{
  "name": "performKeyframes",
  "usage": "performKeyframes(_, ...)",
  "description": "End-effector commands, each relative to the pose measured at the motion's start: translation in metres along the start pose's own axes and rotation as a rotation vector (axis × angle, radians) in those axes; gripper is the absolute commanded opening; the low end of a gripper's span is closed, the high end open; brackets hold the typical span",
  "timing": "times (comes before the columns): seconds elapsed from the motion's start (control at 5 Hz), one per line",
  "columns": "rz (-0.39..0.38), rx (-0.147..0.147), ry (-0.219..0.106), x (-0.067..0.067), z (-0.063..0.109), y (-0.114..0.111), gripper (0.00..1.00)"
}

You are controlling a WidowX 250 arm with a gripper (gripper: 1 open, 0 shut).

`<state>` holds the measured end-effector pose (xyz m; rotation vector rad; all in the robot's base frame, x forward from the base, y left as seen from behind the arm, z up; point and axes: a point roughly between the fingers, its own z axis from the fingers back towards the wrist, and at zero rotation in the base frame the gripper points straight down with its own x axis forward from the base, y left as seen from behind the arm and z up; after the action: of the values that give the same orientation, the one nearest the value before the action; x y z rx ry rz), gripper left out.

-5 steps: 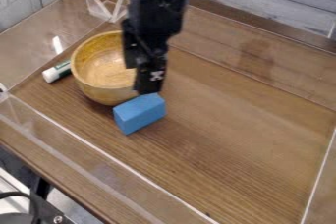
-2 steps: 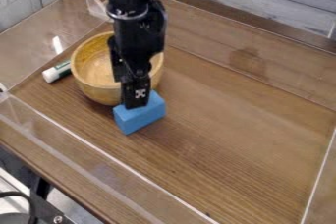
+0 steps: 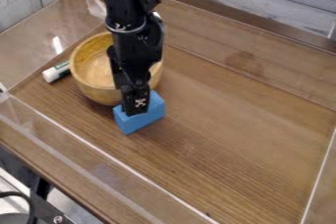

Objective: Put the blue block in the brown bowl

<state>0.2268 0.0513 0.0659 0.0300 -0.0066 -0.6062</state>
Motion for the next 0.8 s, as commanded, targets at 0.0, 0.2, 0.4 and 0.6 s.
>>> performKeyframes(0.0, 0.020, 0.009, -0.011, -0.001, -0.006, 0.004, 1.00)
performKeyframes(0.2, 0.027, 0.007, -0.015, -0.001, -0.014, 0.004, 1.00)
performKeyframes(0.4, 0.028, 0.008, -0.032, -0.001, -0.018, 0.004, 1.00)
performKeyframes(0.6, 0.028, 0.005, -0.048, -0.001, -0.020, 0.004, 1.00)
